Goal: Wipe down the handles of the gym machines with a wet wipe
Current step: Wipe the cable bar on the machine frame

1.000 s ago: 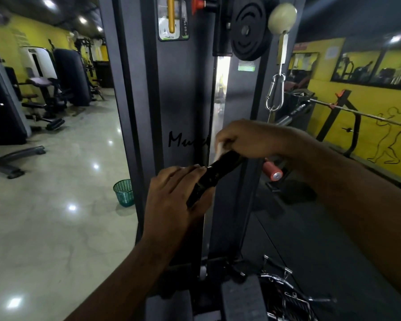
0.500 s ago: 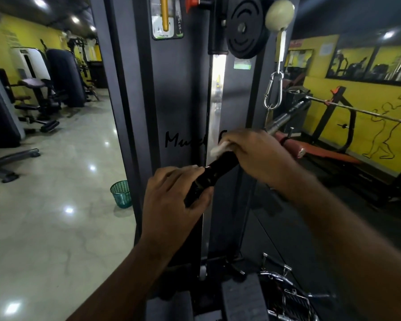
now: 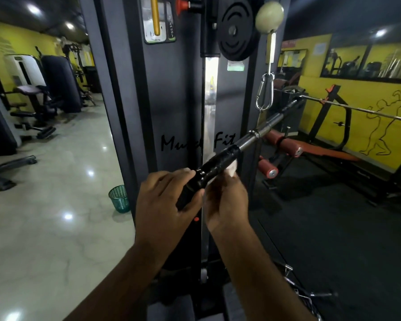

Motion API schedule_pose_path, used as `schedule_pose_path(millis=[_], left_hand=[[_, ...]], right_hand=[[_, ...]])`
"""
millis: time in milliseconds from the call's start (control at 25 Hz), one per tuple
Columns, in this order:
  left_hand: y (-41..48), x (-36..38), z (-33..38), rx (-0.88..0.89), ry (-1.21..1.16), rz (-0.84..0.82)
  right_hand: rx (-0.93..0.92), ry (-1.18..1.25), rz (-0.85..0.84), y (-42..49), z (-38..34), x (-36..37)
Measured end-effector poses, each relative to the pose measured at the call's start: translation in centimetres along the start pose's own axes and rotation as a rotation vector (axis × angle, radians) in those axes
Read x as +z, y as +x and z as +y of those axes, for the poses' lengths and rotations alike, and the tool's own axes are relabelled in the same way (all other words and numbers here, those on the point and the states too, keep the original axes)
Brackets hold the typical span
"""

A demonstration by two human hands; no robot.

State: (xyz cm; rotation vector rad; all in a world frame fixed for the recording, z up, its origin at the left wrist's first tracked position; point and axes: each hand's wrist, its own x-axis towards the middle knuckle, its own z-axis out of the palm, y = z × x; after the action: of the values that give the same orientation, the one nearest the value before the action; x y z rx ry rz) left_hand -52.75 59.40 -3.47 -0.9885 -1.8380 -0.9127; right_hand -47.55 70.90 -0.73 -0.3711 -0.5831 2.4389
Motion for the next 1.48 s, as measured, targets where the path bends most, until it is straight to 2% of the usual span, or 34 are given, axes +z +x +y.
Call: schedule_pose_path(millis=[80,160,280,440,560,720,800,920,1000,1080,1200,1280,1360,1480], left_hand=[[0.0,-0.2,-0.1,0.010,0.013,0.013],[0.2,-0.2,0.0,0.021,0.033,0.017],[0.1,-0.2,0.3,0.050,0.051,0.025],[0.4,-0.4,0.4,0.006,0.053,0.006],[0.3,-0.7,0.6,-0.041,0.016,0.006],[0.2,-1.0,0.9,-0.117,-0.010,-0.059],[0.1,-1.0,0.9,-0.112,-0.016,-0.064],[0.1,-1.0,0.6,-0.080,-0.018,-0.020],[0.4,-1.2,0.4,-0.067,0.000,0.013],[0.6,-1.4,0.6,-0.048,-0.003,0.037],[0.5,-1.5,0.9,-0.019,-0.012,0.067],[0.3,-1.4,0.7,-0.004,0.006,0.078],[0.2,-1.1,0.1,0.001,0.025,0.072],[-0.1,-0.5,-0.1,-0.010,0.073,0.015]], right_hand=[[0.127,0.102,0.005,0.0,-0.5,0.9],[0.086,0.217,0.014,0.9,-0.7,0.8],[0.073,0.080,-0.021,-0.2,-0.2,0.2],[0.063,0.056,0.059,-1.6,0.4,-0.7],[0.094,0.015,0.001,-3.5,1.2,-0.1],[-0.171,-0.221,0.036,-5.0,3.1,0.0],[-0.409,-0.421,0.008,-5.2,4.4,-0.2],[-0.918,-0.886,-0.173,-3.7,3.9,-1.6],[-1.131,-1.211,-0.318,-1.6,1.7,-2.4],[-1.202,-1.423,-0.468,0.2,-0.4,-2.7],[-1.244,-1.607,-0.710,0.9,-2.1,-2.3],[-1.400,-1.740,-0.783,1.2,-3.1,-2.3],[-1.598,-1.928,-0.709,2.8,-4.8,-2.4],[-1.598,-2.097,-0.437,5.1,-7.2,-1.9]])
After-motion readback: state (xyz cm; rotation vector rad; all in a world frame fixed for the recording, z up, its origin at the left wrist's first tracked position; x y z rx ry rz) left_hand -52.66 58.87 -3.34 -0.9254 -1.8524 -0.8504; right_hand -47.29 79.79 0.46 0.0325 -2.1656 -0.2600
